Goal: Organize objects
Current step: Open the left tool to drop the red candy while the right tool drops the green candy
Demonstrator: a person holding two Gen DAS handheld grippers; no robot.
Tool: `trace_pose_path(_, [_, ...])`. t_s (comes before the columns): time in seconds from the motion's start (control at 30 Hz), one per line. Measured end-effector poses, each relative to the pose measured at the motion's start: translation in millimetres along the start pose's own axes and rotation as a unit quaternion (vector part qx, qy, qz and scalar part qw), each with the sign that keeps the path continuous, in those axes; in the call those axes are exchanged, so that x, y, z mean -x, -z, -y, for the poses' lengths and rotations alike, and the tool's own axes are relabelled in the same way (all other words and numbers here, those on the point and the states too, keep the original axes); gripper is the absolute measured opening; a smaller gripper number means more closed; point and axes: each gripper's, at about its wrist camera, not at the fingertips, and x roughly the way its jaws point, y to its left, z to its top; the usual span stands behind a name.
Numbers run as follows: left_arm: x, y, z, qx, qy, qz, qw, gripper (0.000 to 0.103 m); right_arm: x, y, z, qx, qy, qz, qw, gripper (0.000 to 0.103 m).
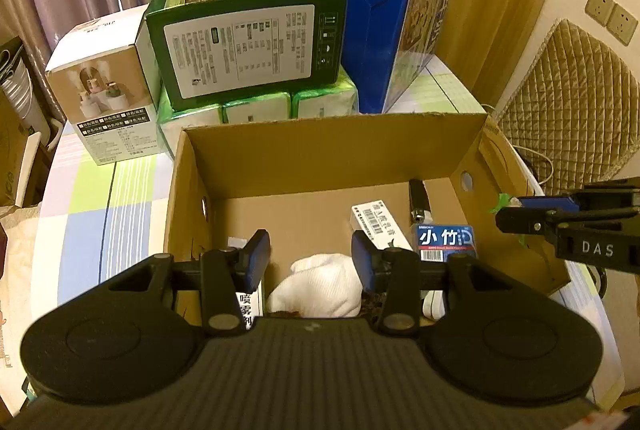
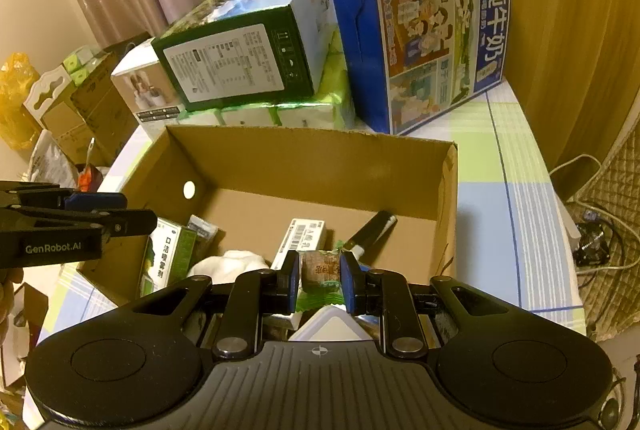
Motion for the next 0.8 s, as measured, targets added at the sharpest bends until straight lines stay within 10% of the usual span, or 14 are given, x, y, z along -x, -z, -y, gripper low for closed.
trace_pose_path(0.53, [3,6,-1,-0.001,-0.003,-0.004,1.0,0.044,7,-5,-7,-0.004,-0.013,0.022,1.0,0.019])
trace_pose_path(0.67, [4,9,-5,0.005,-0.003,-0.005,1.0,0.058,11,-6,-2,-0.03,-0.03,0.046,0.998,0.062])
trace_pose_path(0.8, [6,16,-9,0.008,-0.007,-0.008,0.9999,0.062,17,-4,1,-0.035,-0.025,0.053,0.998,0.062])
